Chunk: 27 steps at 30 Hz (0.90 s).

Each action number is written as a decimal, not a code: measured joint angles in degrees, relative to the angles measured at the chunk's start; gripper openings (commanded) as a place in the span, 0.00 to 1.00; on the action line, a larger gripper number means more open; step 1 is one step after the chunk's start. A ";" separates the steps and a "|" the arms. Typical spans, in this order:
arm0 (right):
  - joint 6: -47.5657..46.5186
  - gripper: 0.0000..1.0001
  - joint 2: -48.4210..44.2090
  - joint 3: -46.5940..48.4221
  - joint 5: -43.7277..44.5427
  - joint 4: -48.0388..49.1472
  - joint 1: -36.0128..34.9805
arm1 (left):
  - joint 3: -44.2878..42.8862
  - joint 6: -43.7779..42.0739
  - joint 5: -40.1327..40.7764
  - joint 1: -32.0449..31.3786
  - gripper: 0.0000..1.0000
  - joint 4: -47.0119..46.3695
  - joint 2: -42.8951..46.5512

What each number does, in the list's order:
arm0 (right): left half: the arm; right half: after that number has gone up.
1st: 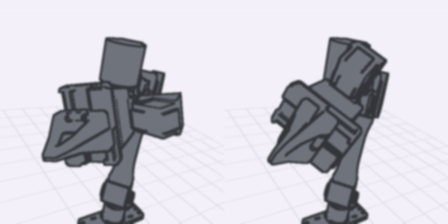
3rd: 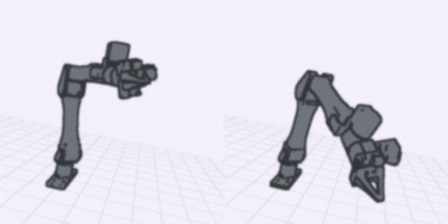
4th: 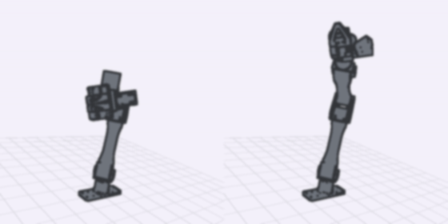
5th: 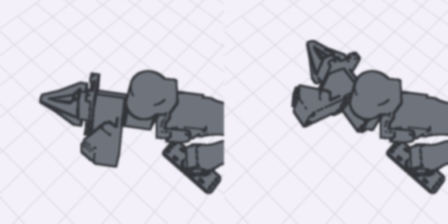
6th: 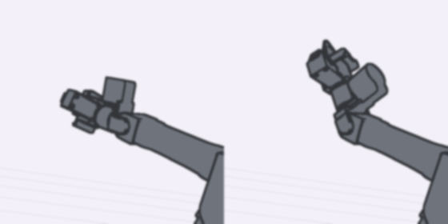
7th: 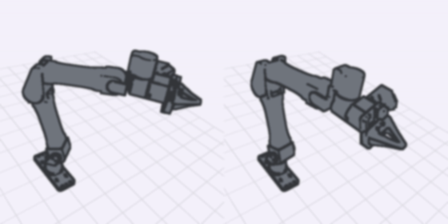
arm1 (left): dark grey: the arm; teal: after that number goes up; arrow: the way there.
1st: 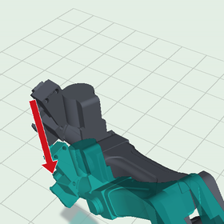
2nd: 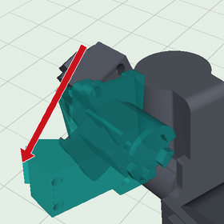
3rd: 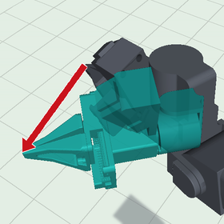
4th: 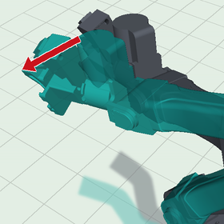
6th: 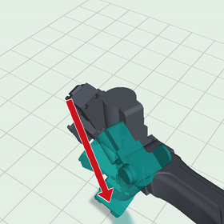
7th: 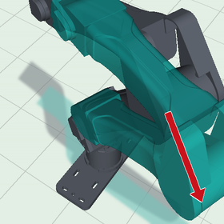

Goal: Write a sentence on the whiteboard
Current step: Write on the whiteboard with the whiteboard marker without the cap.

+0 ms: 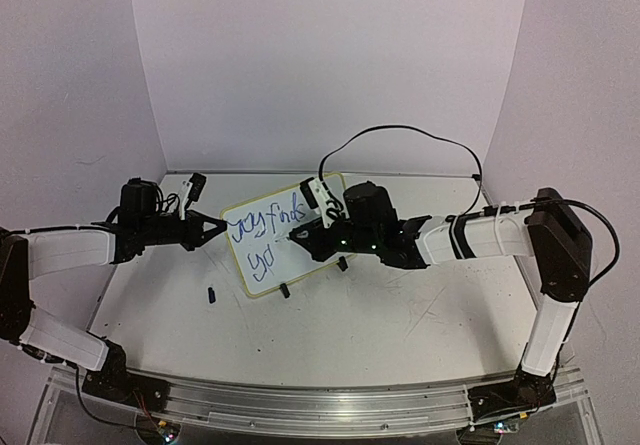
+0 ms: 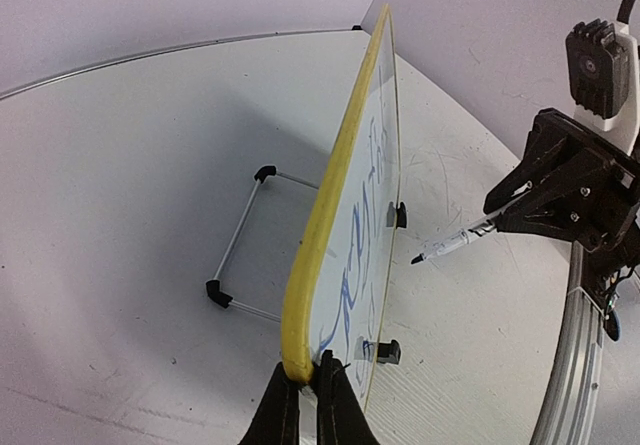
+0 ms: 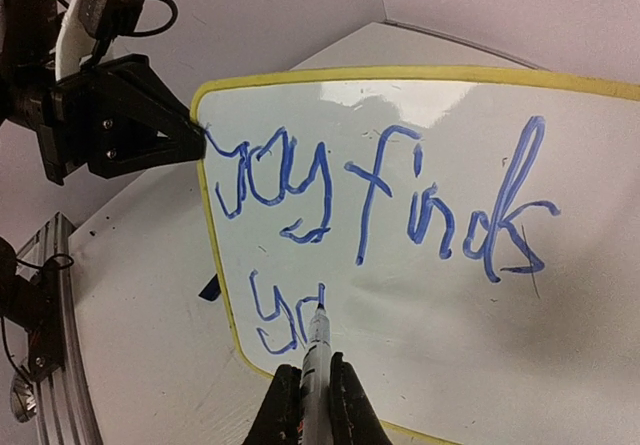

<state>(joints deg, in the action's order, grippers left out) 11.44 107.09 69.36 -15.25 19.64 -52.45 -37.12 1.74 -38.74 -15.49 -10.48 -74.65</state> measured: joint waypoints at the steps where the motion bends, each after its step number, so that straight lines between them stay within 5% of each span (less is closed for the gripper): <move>1: -0.76 0.00 0.00 0.00 0.50 0.00 0.00 | 0.00 -0.02 0.00 0.00 0.00 0.00 0.00; 27: -3.48 0.00 2.86 4.68 0.63 -4.90 -0.74 | -0.02 -0.04 0.24 -0.13 0.00 0.00 0.00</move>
<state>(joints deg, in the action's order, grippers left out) 7.97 109.95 74.04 -14.61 14.74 -53.19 -37.15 1.69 -38.50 -15.62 -10.48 -74.65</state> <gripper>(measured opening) 0.087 0.051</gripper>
